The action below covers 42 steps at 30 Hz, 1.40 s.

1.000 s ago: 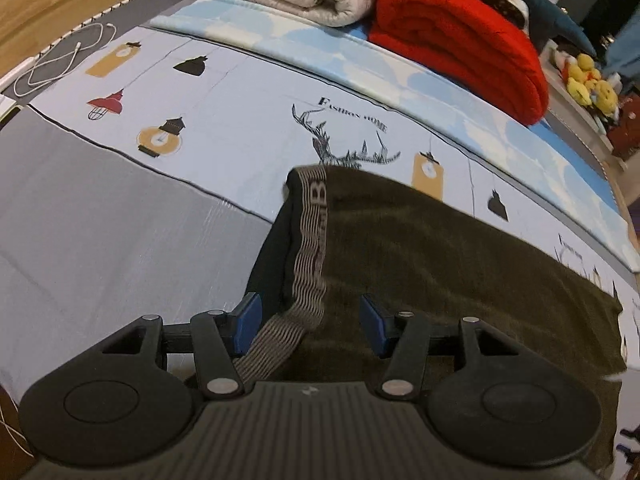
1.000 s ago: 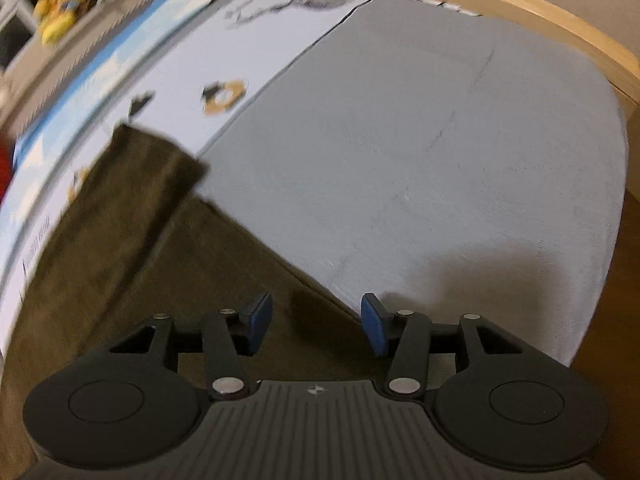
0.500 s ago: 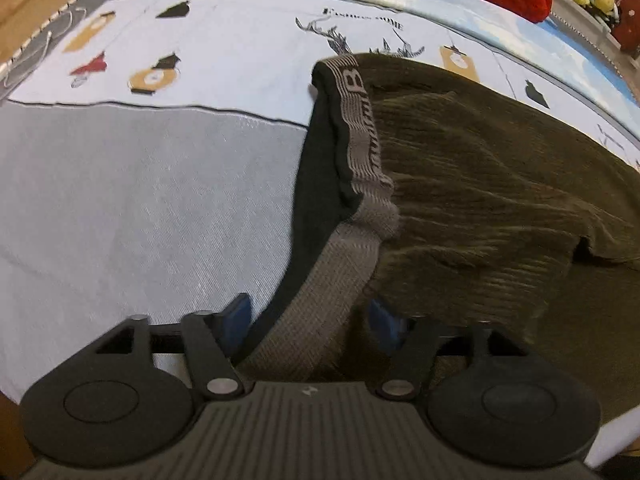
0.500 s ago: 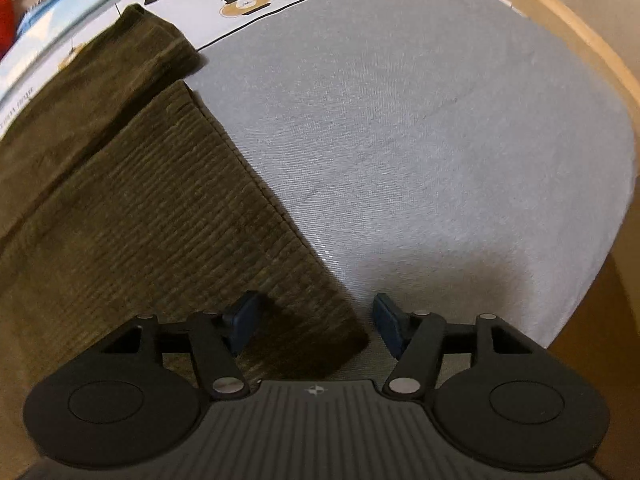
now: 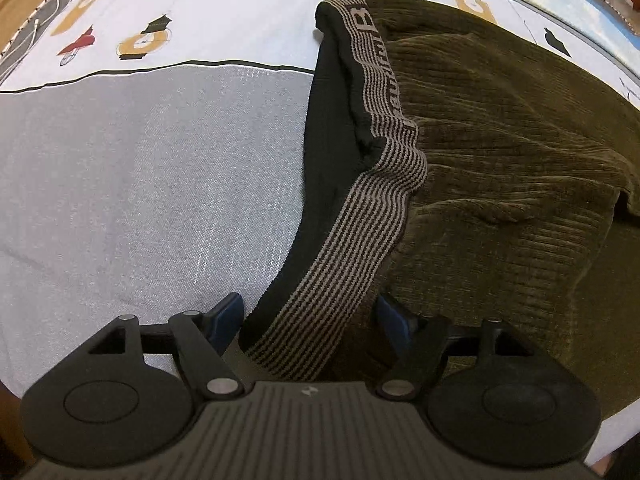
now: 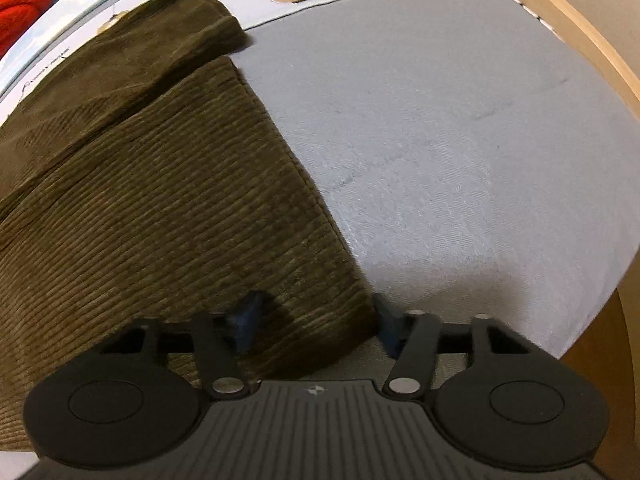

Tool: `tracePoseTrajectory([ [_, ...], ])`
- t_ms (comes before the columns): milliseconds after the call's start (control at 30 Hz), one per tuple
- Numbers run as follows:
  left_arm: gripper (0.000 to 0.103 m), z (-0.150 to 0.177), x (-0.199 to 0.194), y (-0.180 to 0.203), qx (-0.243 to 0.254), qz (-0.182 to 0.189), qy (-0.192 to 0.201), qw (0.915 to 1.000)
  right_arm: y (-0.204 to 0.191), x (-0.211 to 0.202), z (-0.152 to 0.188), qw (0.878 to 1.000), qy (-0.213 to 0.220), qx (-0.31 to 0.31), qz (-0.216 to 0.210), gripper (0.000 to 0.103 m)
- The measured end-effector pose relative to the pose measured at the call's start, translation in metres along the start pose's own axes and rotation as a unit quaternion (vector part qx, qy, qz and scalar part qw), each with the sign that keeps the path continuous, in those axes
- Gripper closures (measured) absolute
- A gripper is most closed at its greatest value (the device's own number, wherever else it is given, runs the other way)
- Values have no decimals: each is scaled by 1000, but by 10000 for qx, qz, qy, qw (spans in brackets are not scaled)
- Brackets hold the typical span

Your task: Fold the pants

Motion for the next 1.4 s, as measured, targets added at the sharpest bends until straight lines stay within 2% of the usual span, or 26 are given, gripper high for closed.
tracePoseTrajectory([
  [33,28,0,0,0,15,6,3,10000,0,-2,-1,9998,42,71,-155,76],
  [133,34,0,-1,2,140,-42,35,9999,0,-9,-5,9986,167,225,-443,85],
  [233,43,0,-4,7,276,-95,65,9996,4,-12,-5,9988,297,223,-306,88],
  [367,49,3,-11,17,413,-57,-26,9991,23,-23,-15,9927,711,936,-257,90],
  [467,49,8,-9,22,626,-124,-117,9979,26,-13,-10,9950,508,832,211,89],
  [533,49,8,-8,19,563,-126,-162,9982,23,-8,-7,9968,386,654,267,87],
  [633,44,6,-9,18,521,-200,-183,9983,20,-11,-7,9965,474,434,532,78],
  [700,42,4,-17,24,708,-366,-4,9968,18,-19,-11,9951,634,403,640,75],
  [767,41,1,-28,31,863,-513,319,9944,18,-30,-13,9933,886,416,609,75],
  [800,41,-1,-35,33,906,-456,511,9935,19,-36,-14,9926,995,432,539,75],
  [867,41,-4,-43,37,894,-147,700,9934,17,-42,-18,9912,1202,451,310,75],
  [933,41,-3,-43,43,971,124,701,9927,10,-41,-20,9918,1230,353,31,72],
  [1000,41,4,-31,52,1179,223,439,9918,-1,-26,-18,9958,849,217,-251,66],
  [1033,41,7,-20,53,1269,174,151,9917,-3,-17,-12,9982,531,88,-266,65],
  [1067,40,13,-7,55,1439,-44,-125,9895,-9,-2,-5,9998,73,-172,-88,65],
  [1100,36,17,-3,58,1639,-193,-149,9862,-14,6,2,9987,-123,-473,107,64],
  [1167,35,14,-6,61,1606,-218,-90,9867,-24,2,0,9958,70,-866,278,63],
  [1267,35,6,-21,59,1381,-99,258,9900,-22,-12,-8,9985,352,-426,47,63],
  [1400,33,-10,-41,61,1100,-72,854,9902,-33,-40,-21,9927,1147,-363,55,63],
])
Point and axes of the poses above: each gripper's, at about its wrist camera, not at the fingertips, and x roughly the way its jaws point, y to its right, z to its underside, the point moved 3 cm from there along x, roughly the way its jaws point, and after that the axes turned 1 degree about y, right-handed, at the moved point
